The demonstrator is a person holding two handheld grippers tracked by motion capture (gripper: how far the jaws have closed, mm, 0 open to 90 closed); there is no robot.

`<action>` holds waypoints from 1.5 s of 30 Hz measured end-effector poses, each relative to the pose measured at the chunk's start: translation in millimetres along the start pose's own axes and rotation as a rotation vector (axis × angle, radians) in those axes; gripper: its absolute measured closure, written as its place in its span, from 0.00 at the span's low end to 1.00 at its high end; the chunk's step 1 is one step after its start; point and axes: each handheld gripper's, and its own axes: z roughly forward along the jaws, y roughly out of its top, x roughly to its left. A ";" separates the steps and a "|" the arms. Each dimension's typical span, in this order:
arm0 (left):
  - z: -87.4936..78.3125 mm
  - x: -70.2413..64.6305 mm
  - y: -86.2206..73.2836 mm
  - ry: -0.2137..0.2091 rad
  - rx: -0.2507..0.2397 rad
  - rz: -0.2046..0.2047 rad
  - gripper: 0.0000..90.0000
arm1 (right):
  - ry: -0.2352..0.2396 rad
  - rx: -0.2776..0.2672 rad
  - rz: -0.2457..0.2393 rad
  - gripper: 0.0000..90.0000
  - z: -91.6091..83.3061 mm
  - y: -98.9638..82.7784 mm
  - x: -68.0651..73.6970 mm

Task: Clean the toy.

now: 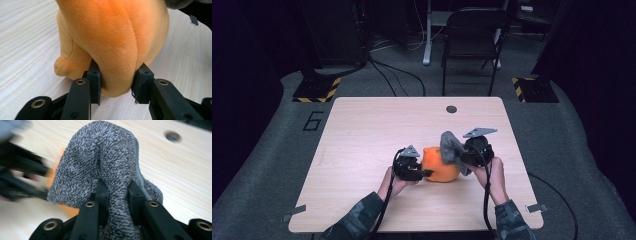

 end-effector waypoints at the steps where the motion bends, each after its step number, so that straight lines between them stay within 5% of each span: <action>1: 0.0 0.0 0.0 0.000 0.000 0.000 0.72 | 0.016 -0.011 -0.021 0.83 0.6 2.4 7.6; 6: 0.2 -1.1 -0.2 0.004 -0.003 0.017 0.72 | 0.051 0.007 -0.061 0.83 17.2 4.3 30.7; 9: 1.2 -1.5 -0.4 0.008 -0.004 0.017 0.72 | -0.012 0.023 -0.108 0.82 29.2 -0.4 35.4; 12: 2.2 -3.2 0.2 0.010 -0.003 0.023 0.72 | -0.027 0.037 -0.114 0.82 29.1 -1.8 34.4; 18: 2.6 -2.0 0.2 0.003 -0.006 0.024 0.72 | -0.048 0.048 -0.101 0.82 27.1 -7.2 20.1; 26: 3.1 -1.4 0.1 -0.004 -0.010 0.016 0.72 | -0.093 0.118 -0.022 0.82 29.1 -21.0 -10.3; 35: 3.1 -0.5 0.0 -0.011 -0.016 0.014 0.72 | -0.130 0.213 0.050 0.82 48.2 -43.6 -40.8; 45: 2.6 0.7 -0.8 -0.021 -0.025 0.005 0.71 | -0.145 0.313 0.104 0.83 70.8 -62.0 -56.0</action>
